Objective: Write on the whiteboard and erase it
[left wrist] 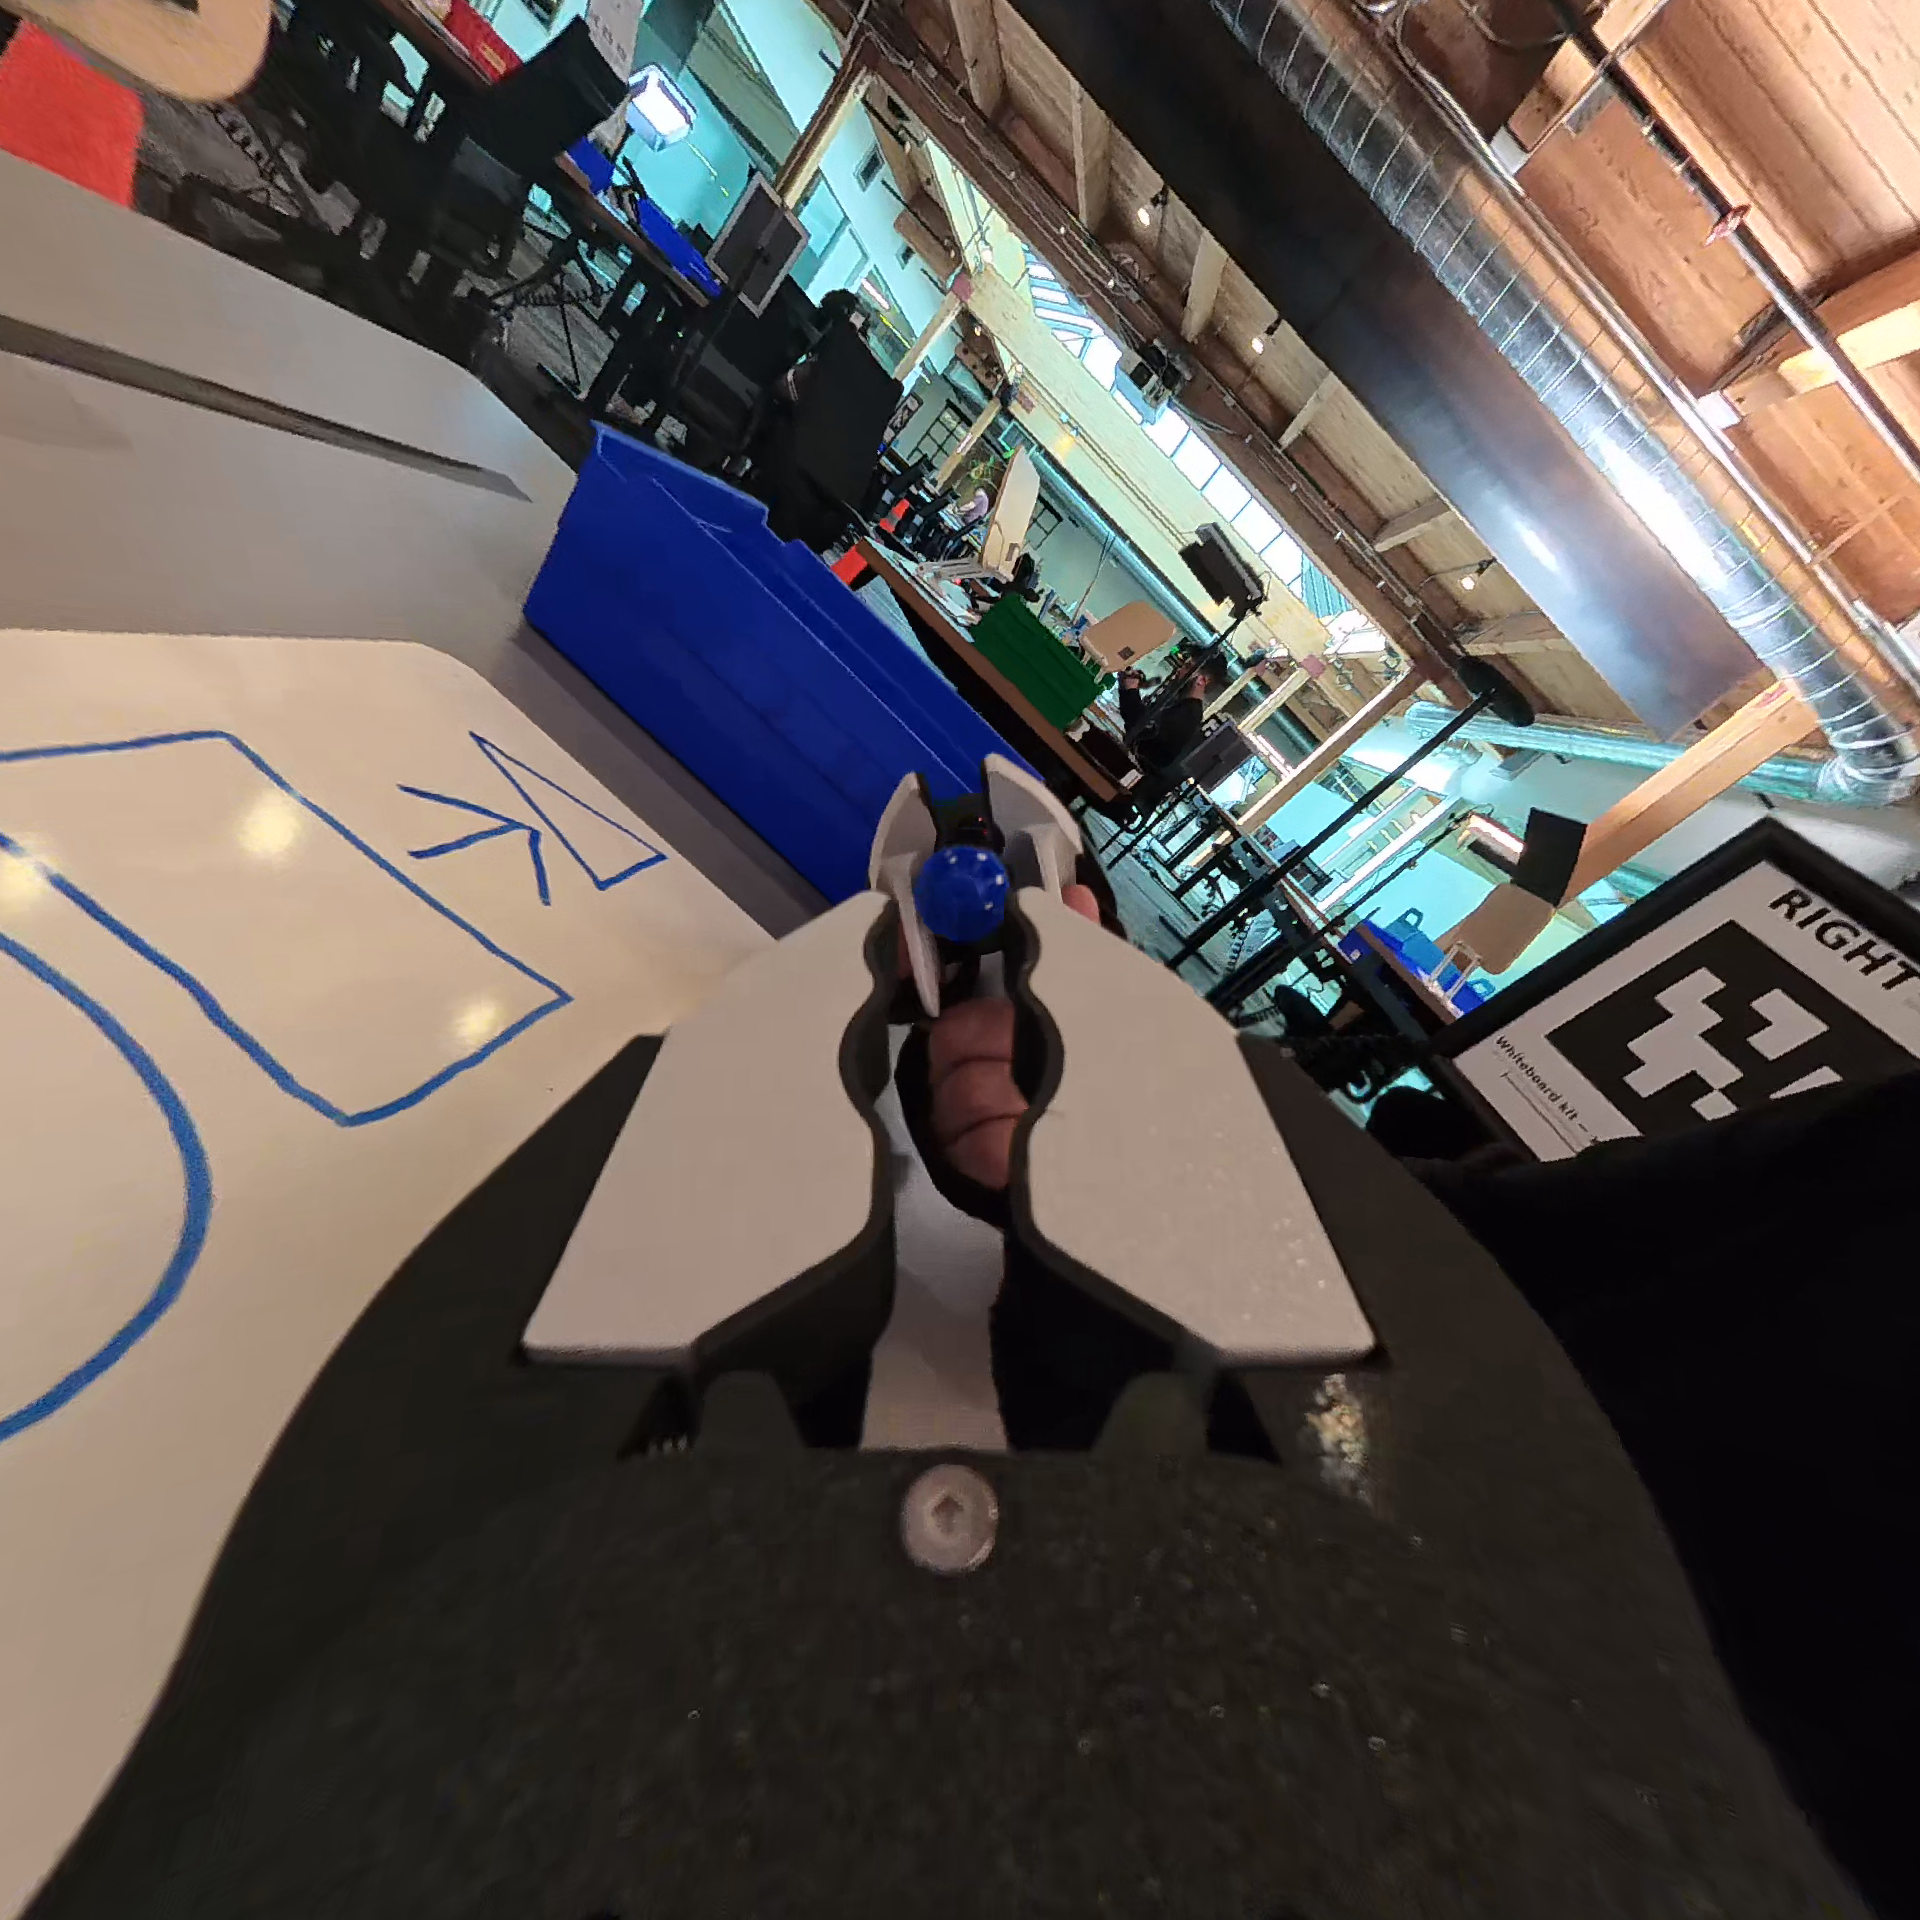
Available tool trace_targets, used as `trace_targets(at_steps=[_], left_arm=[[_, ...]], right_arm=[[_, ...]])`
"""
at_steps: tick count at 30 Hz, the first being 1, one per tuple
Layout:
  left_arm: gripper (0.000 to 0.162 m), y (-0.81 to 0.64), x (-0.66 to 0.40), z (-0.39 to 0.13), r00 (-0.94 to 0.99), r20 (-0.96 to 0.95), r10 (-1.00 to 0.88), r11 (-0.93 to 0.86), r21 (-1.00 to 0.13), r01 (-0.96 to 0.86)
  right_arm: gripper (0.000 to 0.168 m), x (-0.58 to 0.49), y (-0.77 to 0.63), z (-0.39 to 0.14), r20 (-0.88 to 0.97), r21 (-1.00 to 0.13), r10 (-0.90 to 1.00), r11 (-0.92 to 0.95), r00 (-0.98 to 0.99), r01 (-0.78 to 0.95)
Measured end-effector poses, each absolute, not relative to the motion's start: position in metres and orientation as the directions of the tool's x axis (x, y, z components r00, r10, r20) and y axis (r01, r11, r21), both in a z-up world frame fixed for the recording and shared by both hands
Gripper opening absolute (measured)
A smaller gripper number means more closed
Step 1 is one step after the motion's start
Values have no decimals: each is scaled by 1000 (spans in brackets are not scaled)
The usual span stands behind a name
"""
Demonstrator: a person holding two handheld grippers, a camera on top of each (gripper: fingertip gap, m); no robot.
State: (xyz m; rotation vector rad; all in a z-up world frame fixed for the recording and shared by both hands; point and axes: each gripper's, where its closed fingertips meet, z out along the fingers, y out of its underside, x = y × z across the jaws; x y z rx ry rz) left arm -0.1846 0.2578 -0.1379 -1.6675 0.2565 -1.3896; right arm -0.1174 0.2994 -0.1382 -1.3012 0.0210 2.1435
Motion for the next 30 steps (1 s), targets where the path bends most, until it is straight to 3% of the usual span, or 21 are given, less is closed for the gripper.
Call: trace_targets(at_steps=[5,21,30], left_arm=[[4,252,-183,-137,378,606,-700,-522,-795,308],[0,247,-189,-151,383,605,-698,-571,-793,212],[0,249,-189,-152,370,628,-685,-575,-777,256]], right_arm=[[15,-122,294,-135,-792,-346,530,-799,-303,-492],[16,-131,288,-140,-781,-448,578,-783,-237,-432],[16,-131,286,-140,-757,-518,626,-749,-186,-415]])
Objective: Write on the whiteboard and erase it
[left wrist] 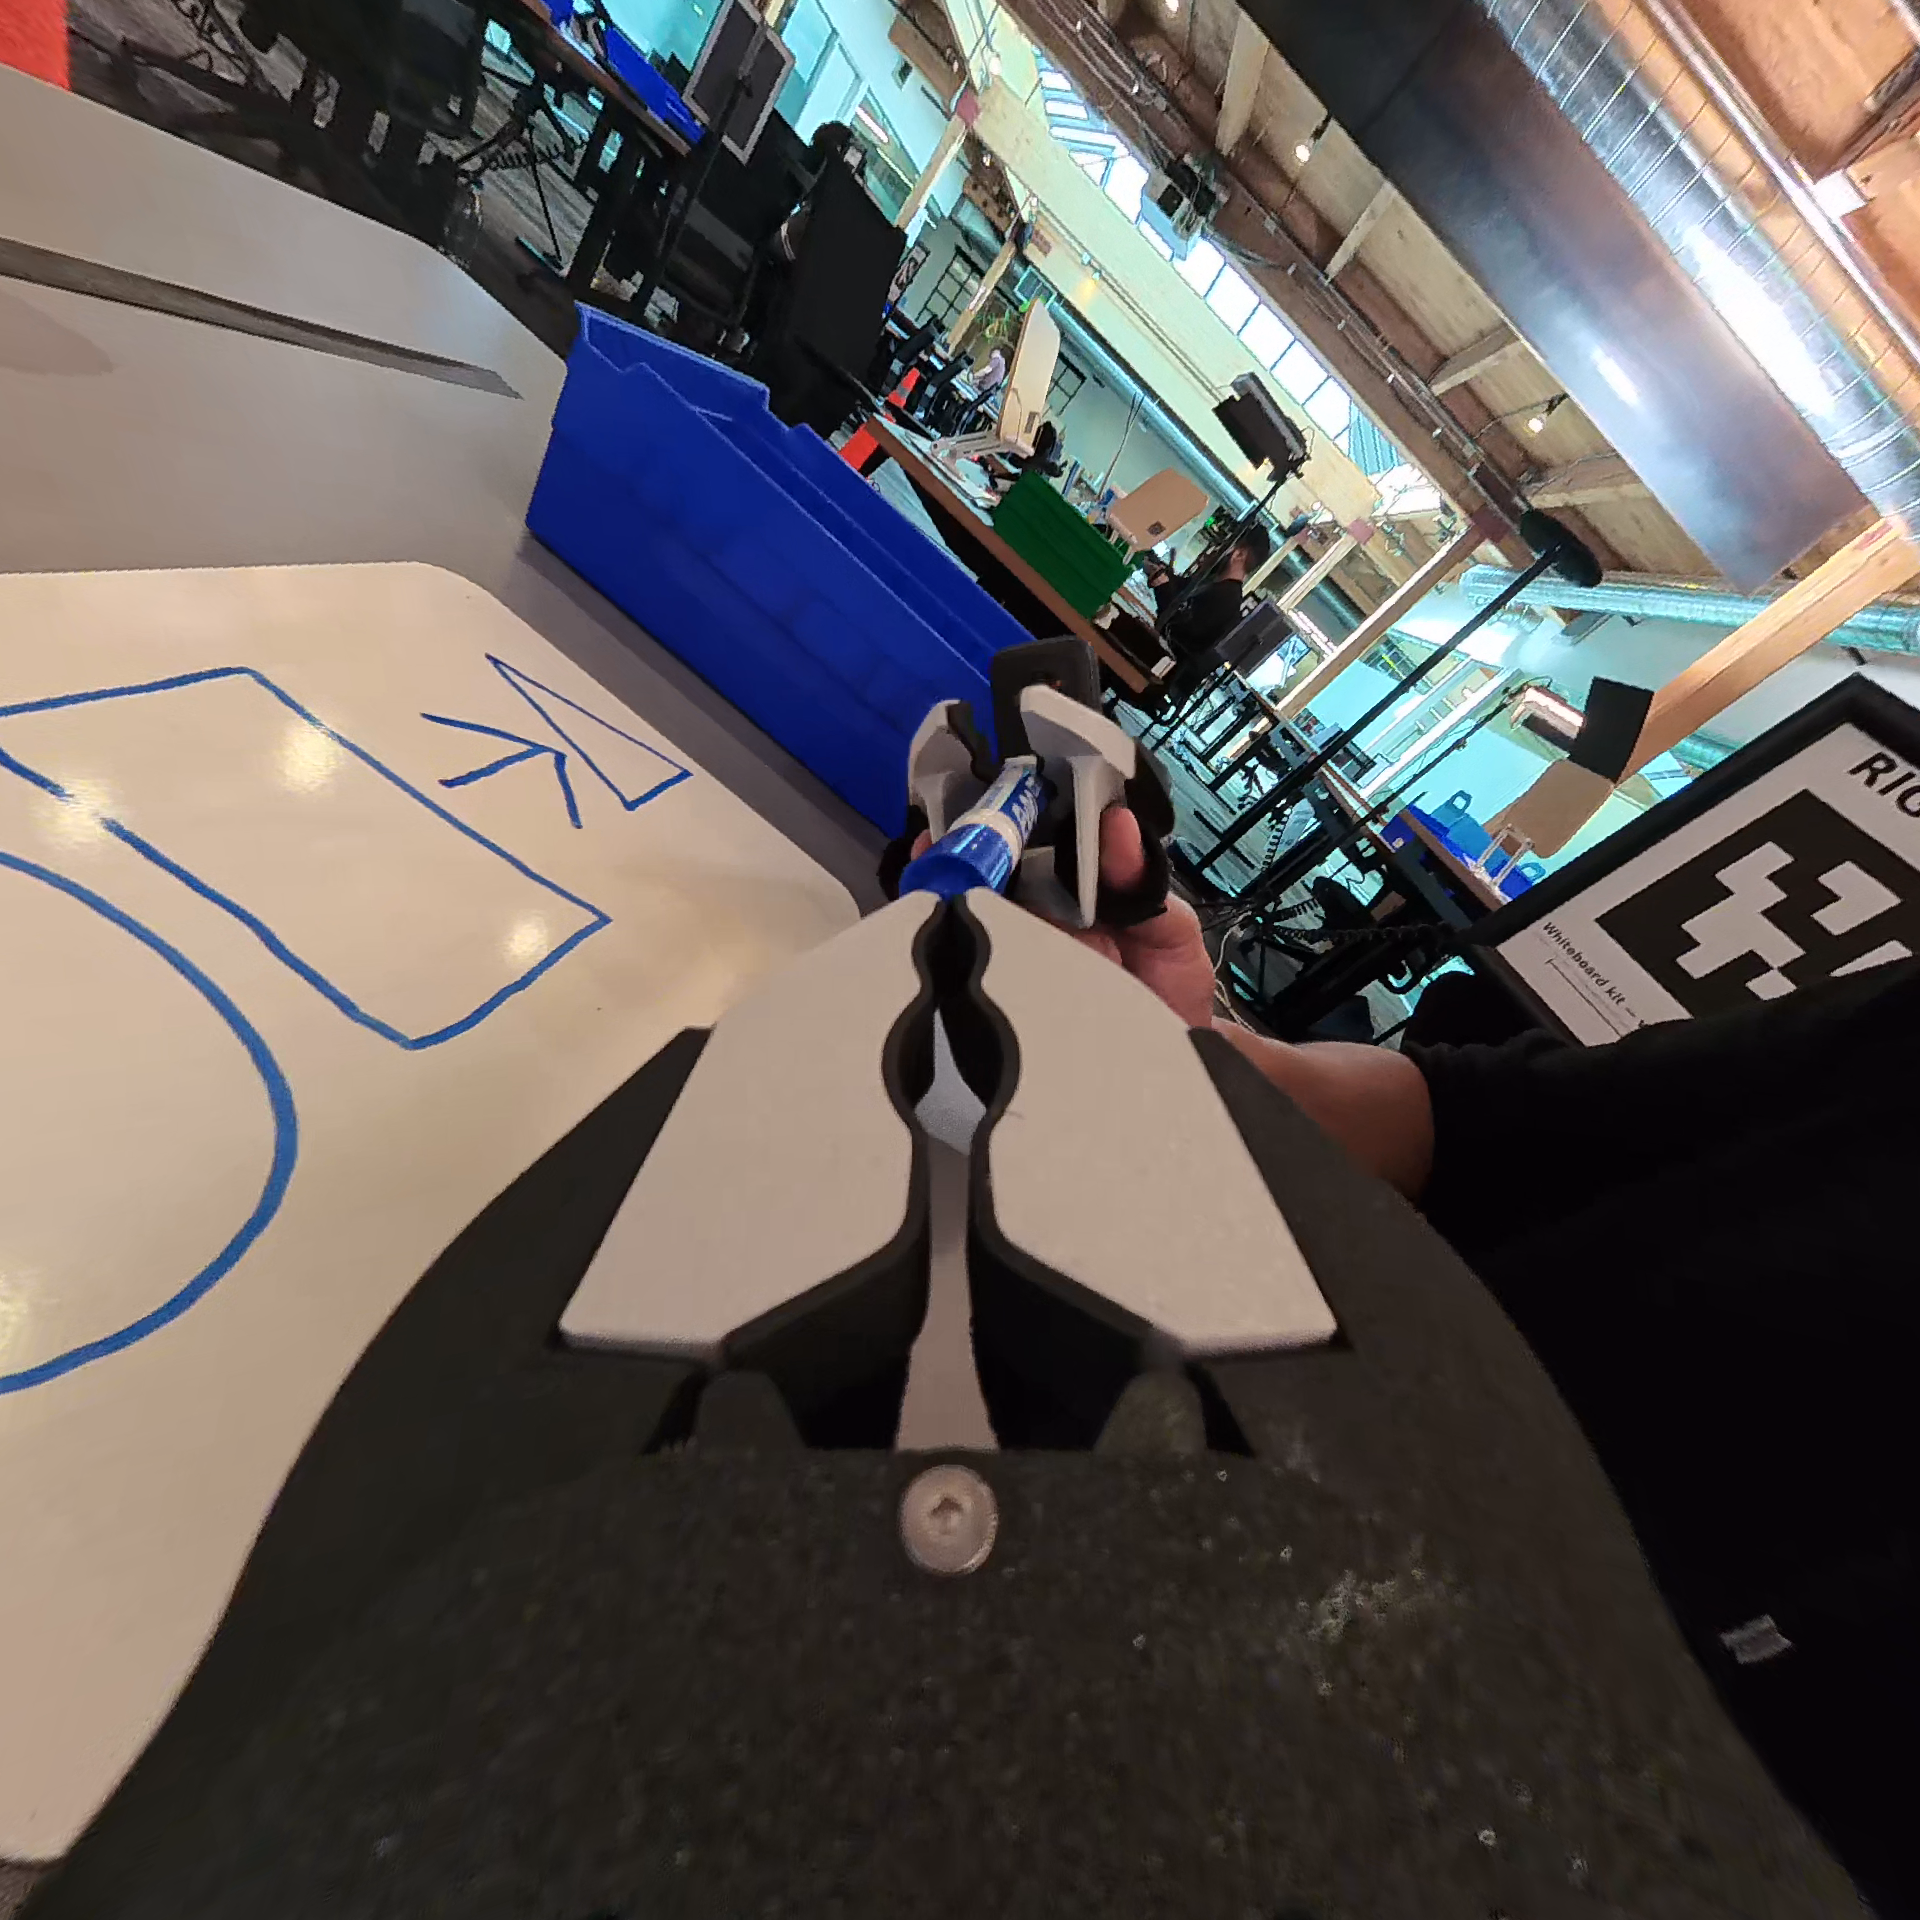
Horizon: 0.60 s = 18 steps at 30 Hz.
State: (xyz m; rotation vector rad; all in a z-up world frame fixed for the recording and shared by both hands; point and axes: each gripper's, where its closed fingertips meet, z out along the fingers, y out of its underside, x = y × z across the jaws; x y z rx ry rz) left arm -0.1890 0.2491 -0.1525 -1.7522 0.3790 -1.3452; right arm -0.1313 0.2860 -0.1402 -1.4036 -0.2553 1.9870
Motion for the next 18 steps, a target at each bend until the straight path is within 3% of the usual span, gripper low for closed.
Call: trace_targets(at_steps=[8,18], left_arm=[[0,246,-187,-158,363,633,-684,-593,-772,230],[0,245,-187,-155,380,596,-708,-562,-801,209]], right_arm=[[15,-136,281,-142,-714,-618,691,-699,-114,-360],[16,-136,280,-144,-746,-554,643,-743,-173,-374]])
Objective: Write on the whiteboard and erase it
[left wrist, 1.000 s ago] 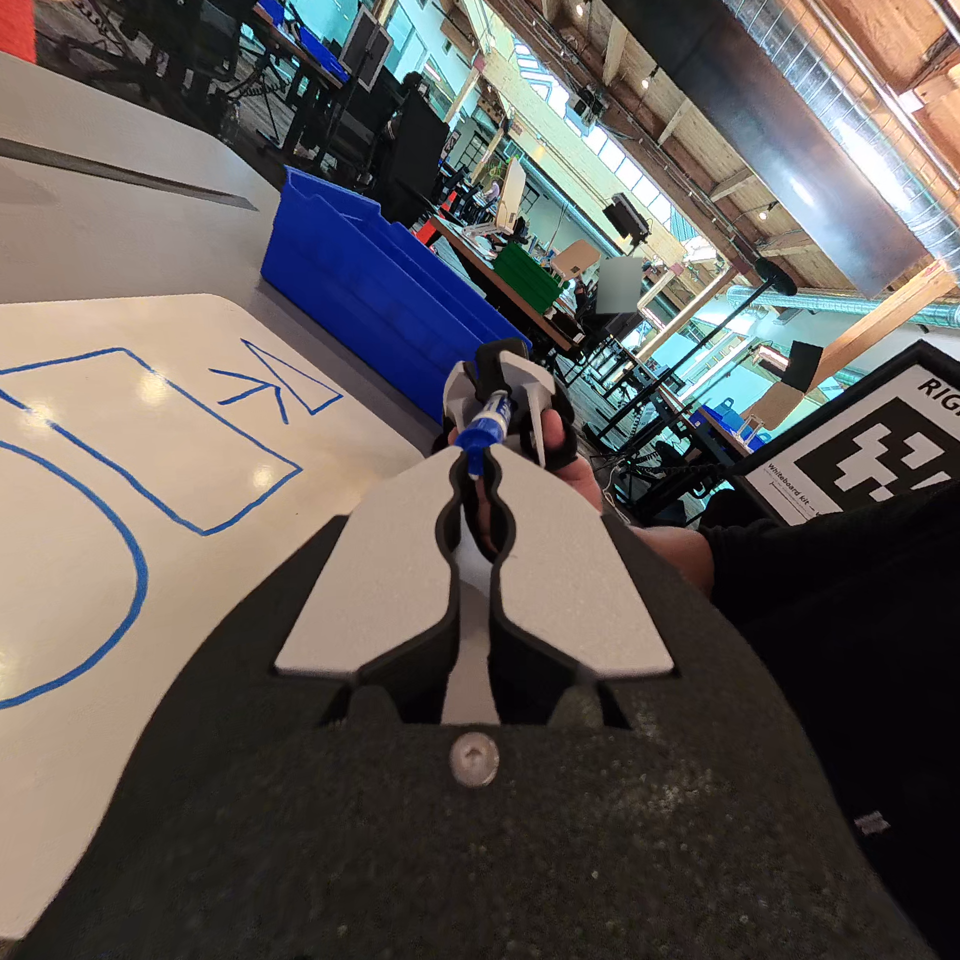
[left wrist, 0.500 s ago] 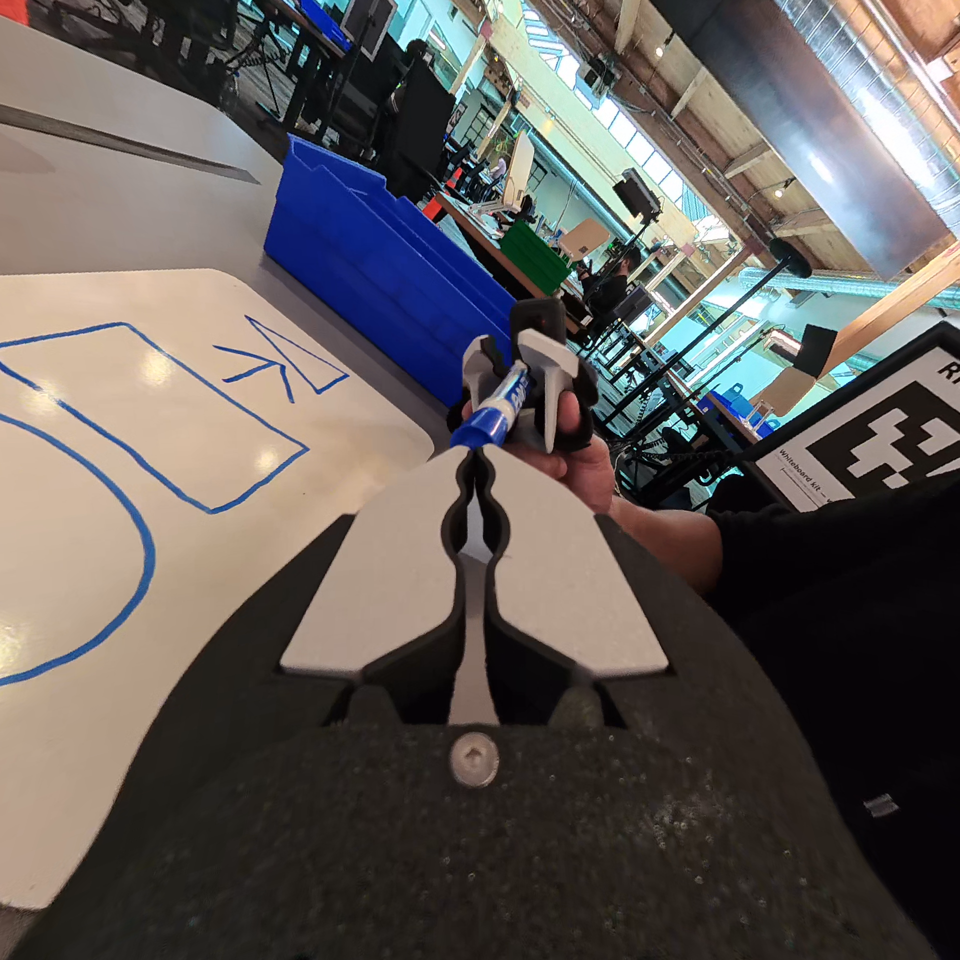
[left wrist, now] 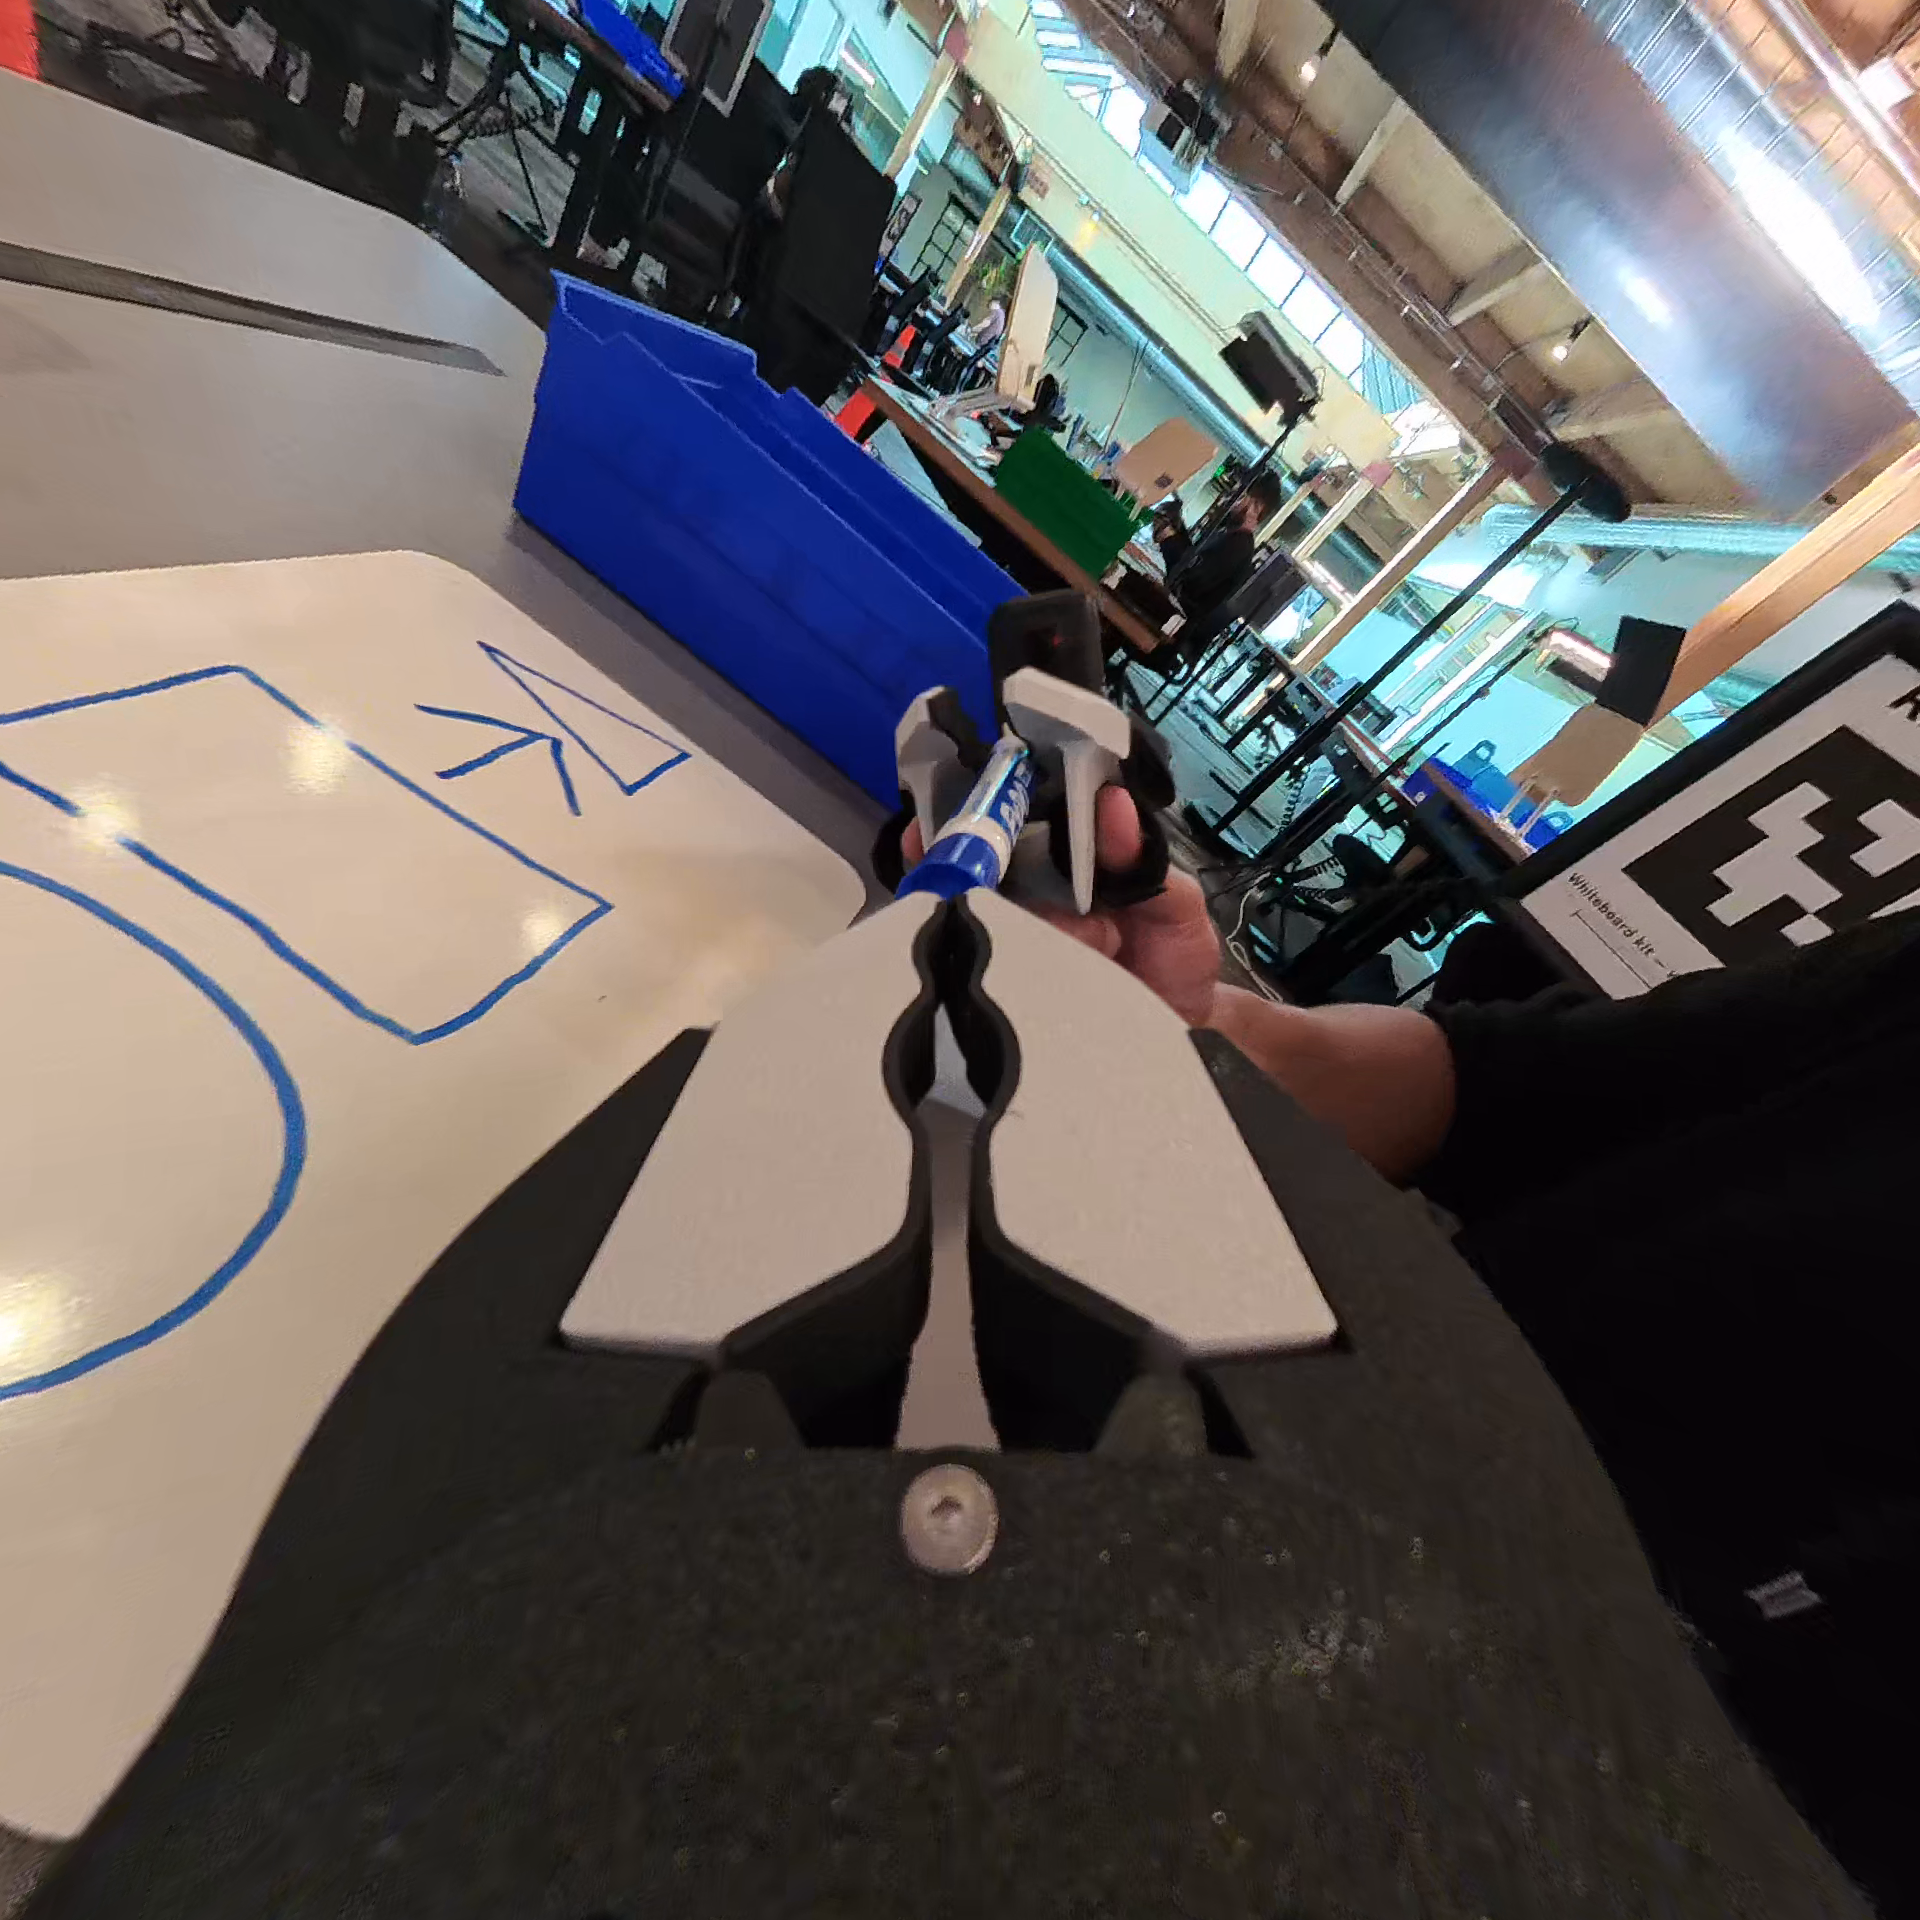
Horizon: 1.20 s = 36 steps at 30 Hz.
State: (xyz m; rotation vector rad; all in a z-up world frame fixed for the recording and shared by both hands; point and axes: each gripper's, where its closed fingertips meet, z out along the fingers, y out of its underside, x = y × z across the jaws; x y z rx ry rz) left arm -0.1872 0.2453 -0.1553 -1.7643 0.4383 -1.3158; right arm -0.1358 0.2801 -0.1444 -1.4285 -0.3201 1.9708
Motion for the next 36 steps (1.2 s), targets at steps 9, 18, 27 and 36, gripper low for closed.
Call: trace_targets(at_steps=[9,18,27,36], left_arm=[[27,244,-179,-156,341,628,-700,-589,-777,222],[40,237,-166,-152,306,625,-718,-587,-780,215],[38,239,-179,-157,325,640,-696,-596,-768,236],[37,244,-181,-161,285,696,-659,-645,-718,264]], right_arm=[[15,-124,283,-128,-724,-553,662,-724,-192,-412],[15,-135,268,-131,-704,-603,685,-716,-188,-351],[15,-87,290,-69,-473,-854,873,-420,121,-309],[16,111,423,-116,-37,-714,560,-594,828,370]])
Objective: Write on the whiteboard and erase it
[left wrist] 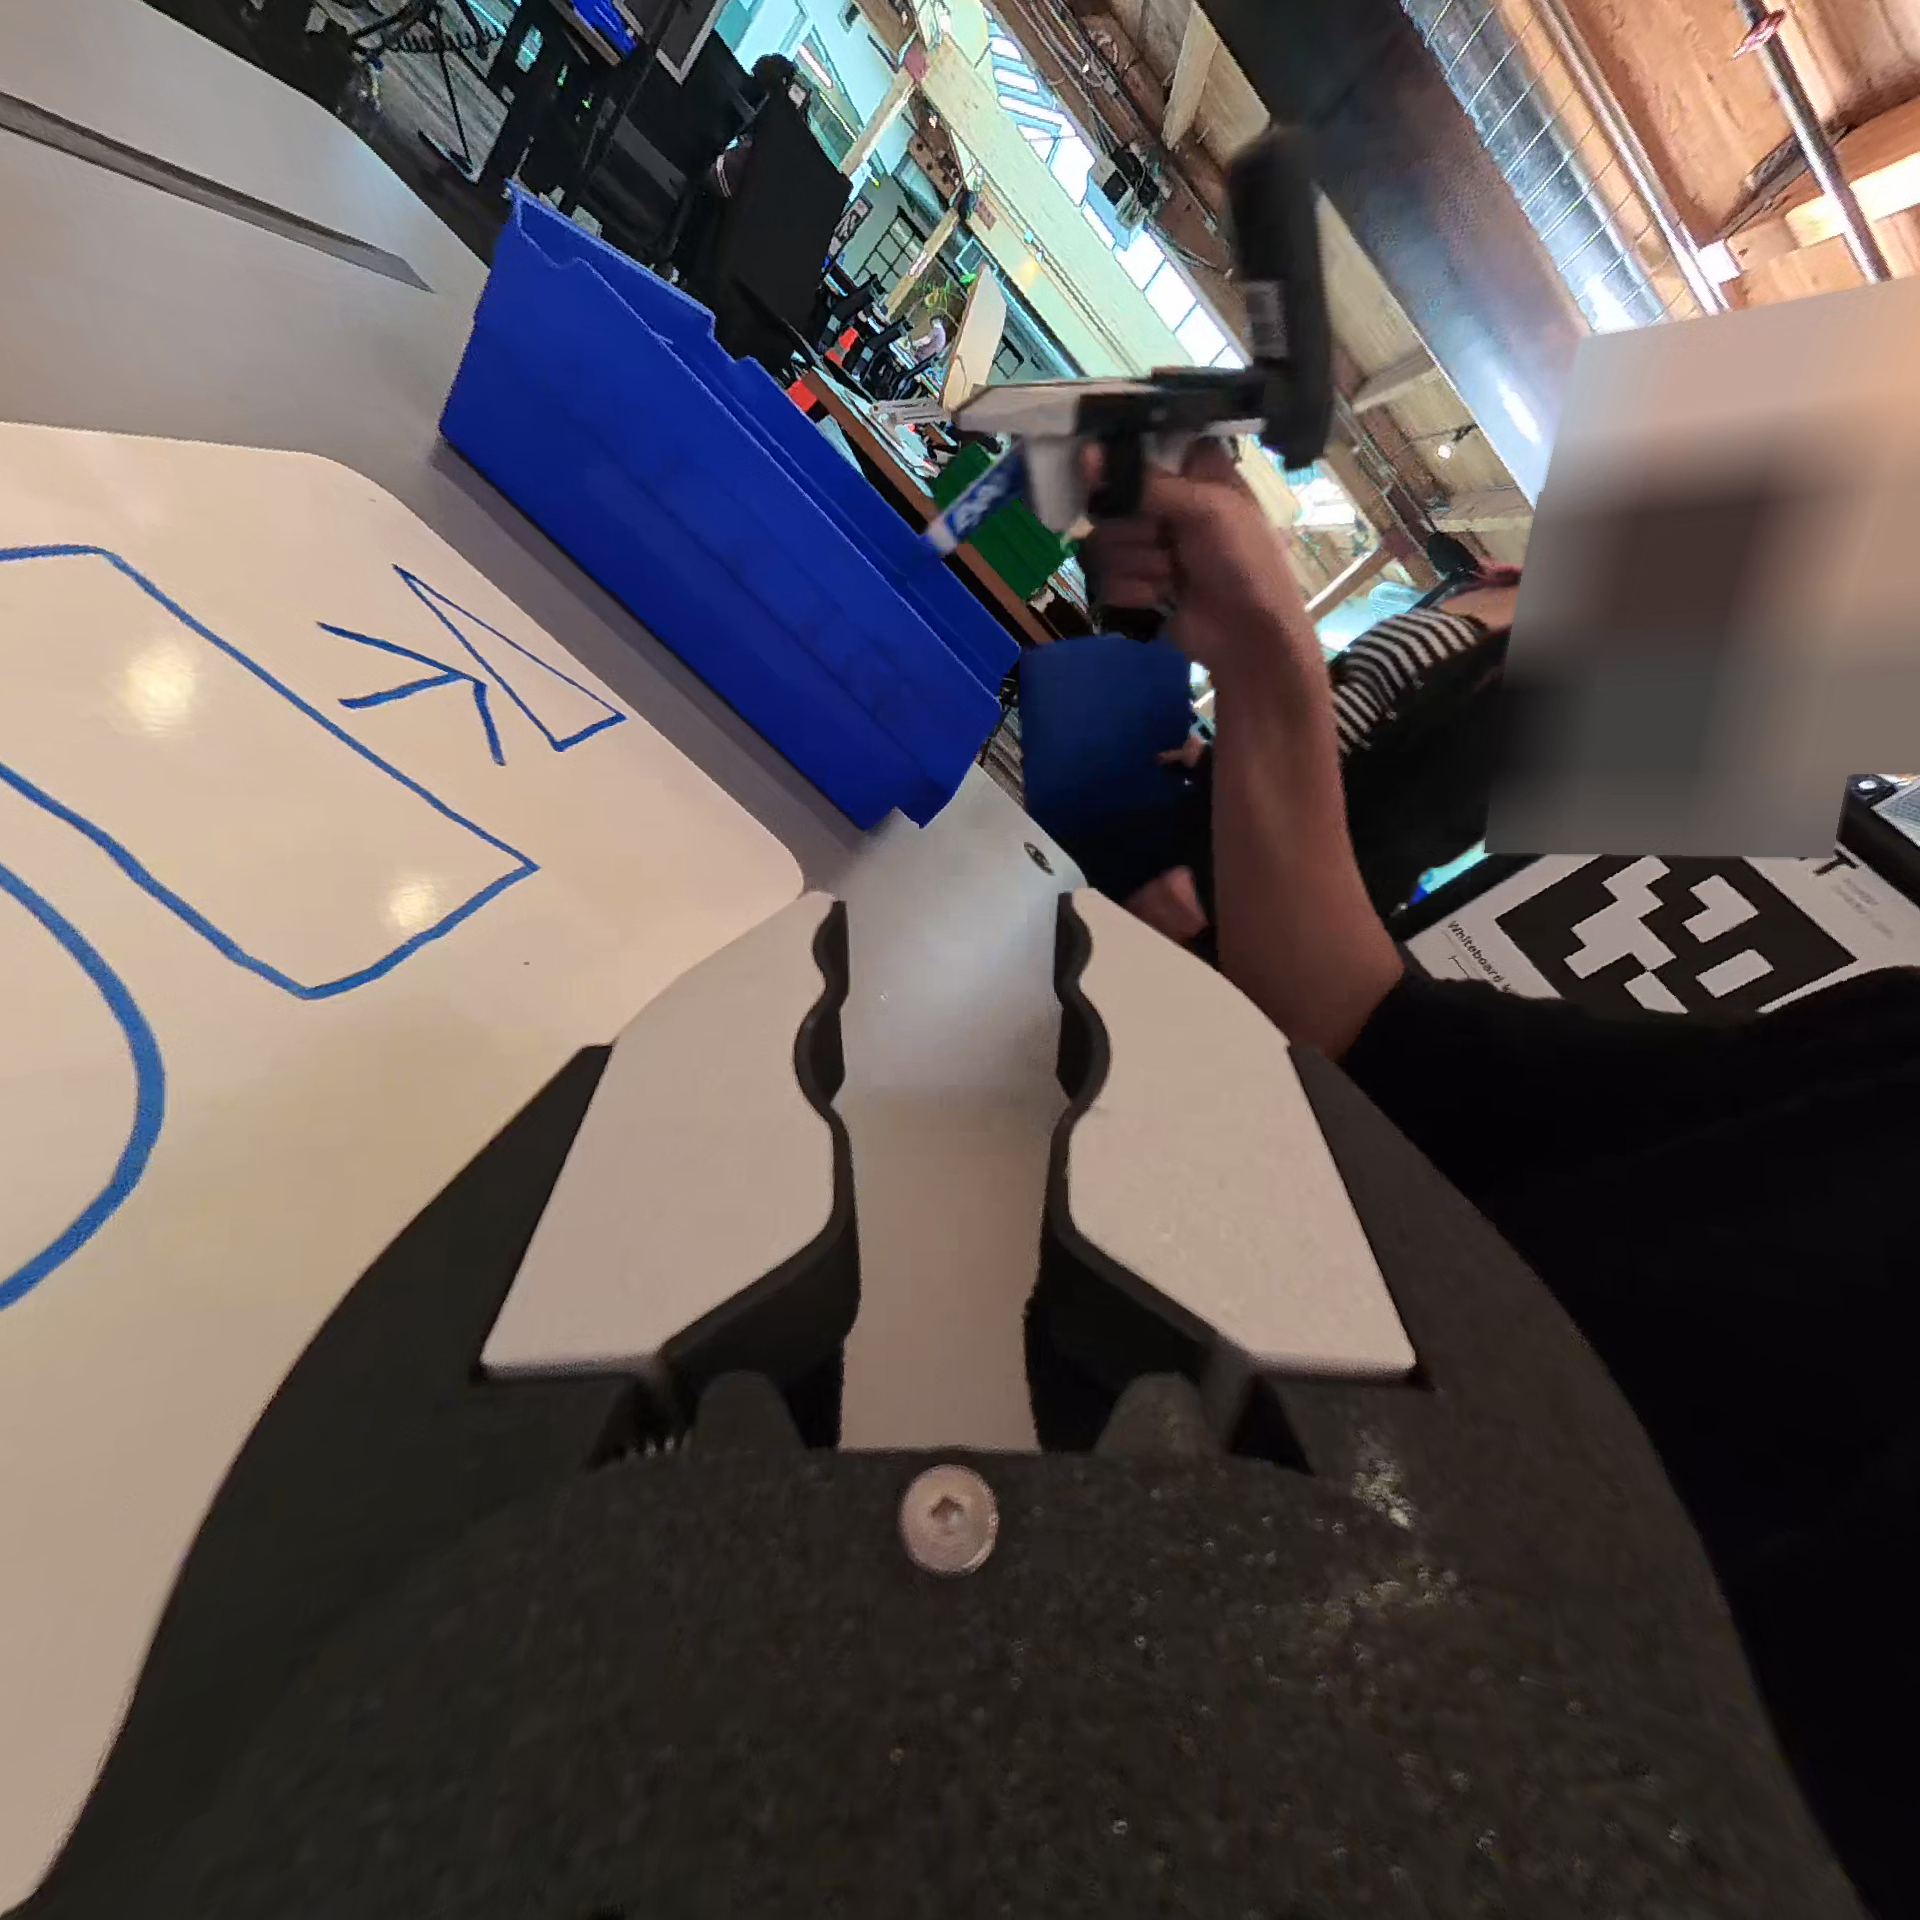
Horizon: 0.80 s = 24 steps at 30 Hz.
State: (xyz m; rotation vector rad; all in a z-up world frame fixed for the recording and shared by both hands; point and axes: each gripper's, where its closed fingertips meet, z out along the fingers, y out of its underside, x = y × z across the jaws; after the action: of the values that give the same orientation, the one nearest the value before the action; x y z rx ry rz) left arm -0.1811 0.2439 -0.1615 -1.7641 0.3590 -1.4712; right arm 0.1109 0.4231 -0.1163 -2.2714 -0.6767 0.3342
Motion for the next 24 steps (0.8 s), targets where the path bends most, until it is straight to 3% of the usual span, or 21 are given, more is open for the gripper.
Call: trace_targets(at_steps=[4,10,18,24], left_arm=[[37,243,-178,-164,312,674,-670,-634,-738,231],[37,238,-172,-167,333,651,-682,-630,-755,185],[37,234,-163,-177,337,644,-687,-644,-754,130],[37,232,-160,-181,344,635,-691,-645,-757,101]], right_arm=[[16,141,473,-163,-8,-655,470,-669,883,350],[16,173,499,-224,104,-356,424,-829,900,431],[16,160,527,-261,-23,-270,379,-893,925,359],[19,162,542,-280,-29,-322,300,-906,954,275]])
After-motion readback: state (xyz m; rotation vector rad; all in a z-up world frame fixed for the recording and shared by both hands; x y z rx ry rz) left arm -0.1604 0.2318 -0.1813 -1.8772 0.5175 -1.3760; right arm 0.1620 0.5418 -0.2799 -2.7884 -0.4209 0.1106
